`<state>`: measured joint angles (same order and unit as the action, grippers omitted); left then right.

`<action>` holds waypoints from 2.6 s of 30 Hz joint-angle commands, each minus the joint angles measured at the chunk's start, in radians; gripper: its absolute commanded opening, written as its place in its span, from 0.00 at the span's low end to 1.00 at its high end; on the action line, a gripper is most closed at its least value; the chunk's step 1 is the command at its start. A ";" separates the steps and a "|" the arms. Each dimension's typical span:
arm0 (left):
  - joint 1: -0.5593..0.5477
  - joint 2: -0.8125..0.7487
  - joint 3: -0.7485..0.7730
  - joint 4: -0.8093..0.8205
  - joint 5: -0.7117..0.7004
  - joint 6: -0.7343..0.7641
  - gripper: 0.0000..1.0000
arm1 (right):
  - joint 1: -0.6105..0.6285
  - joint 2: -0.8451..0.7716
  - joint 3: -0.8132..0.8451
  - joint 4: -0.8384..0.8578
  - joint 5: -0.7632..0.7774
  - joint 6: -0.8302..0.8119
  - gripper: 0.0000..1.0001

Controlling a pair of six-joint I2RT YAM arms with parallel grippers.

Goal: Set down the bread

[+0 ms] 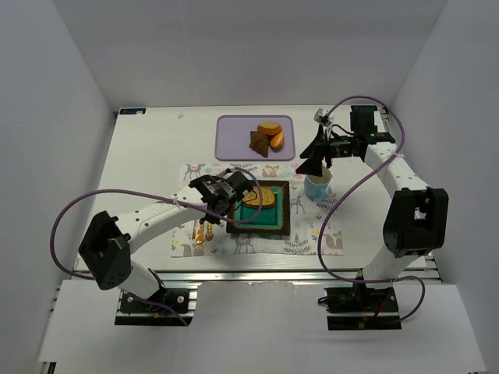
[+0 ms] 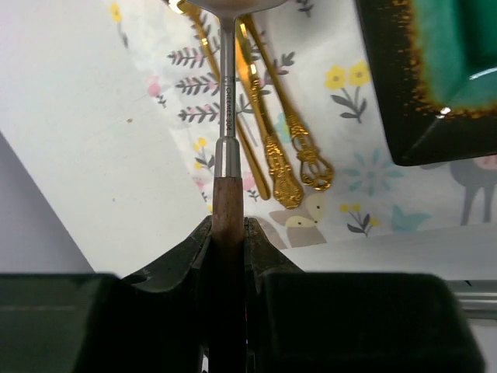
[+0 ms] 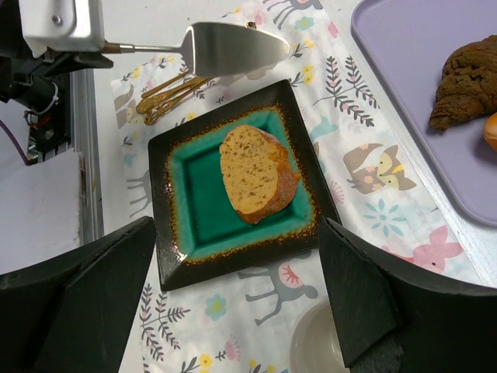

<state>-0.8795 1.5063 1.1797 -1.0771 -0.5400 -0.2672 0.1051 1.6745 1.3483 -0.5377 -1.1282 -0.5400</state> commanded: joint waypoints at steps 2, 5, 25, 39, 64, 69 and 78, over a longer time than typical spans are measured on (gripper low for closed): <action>0.019 -0.077 0.055 0.000 -0.085 -0.066 0.00 | -0.004 -0.027 0.026 -0.007 -0.022 -0.015 0.89; 0.135 -0.077 0.102 0.089 0.083 -0.079 0.00 | -0.004 -0.022 0.032 -0.007 -0.028 -0.014 0.89; 0.369 0.591 0.799 0.121 0.416 -0.040 0.00 | -0.005 -0.047 0.002 -0.002 -0.044 0.000 0.89; 0.448 0.372 0.544 0.275 0.538 -0.128 0.00 | -0.005 -0.033 0.018 -0.004 -0.035 0.005 0.89; 1.039 0.069 -0.166 0.511 0.511 0.066 0.12 | -0.004 -0.044 0.051 -0.068 -0.004 -0.052 0.89; 1.047 0.091 -0.199 0.525 0.499 0.063 0.39 | -0.005 -0.052 0.040 -0.070 0.001 -0.052 0.89; 1.050 0.043 -0.206 0.516 0.485 0.052 0.59 | -0.004 -0.052 0.038 -0.062 0.001 -0.043 0.89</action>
<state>0.1646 1.6196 0.9749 -0.5800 -0.0387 -0.2138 0.1051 1.6596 1.3598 -0.5945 -1.1221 -0.5770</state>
